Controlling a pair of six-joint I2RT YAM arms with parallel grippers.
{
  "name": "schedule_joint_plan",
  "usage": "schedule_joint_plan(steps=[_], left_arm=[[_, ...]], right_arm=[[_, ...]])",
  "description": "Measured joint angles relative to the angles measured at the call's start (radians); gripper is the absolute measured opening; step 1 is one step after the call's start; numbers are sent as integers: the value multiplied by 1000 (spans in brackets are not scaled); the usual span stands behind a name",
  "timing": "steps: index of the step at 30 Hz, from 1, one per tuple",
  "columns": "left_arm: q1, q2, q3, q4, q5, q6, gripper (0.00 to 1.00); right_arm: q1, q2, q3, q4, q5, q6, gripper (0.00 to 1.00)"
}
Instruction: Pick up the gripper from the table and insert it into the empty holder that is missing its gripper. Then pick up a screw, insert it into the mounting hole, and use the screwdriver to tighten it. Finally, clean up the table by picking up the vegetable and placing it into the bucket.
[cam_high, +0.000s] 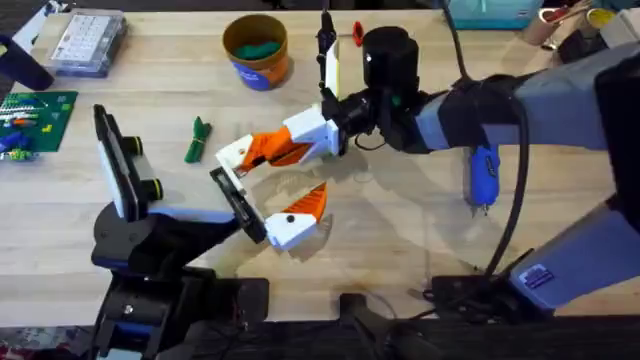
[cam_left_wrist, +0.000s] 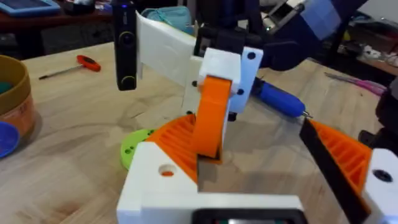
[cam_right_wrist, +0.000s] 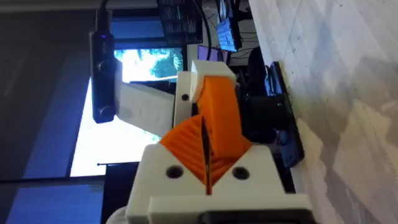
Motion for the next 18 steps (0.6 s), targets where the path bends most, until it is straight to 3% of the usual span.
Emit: schedule_joint_plan(steps=[18], left_arm=[[12,0,1,-11,48,2,991]], right_arm=[[23,-1,22,-25,-1,-44,18]])
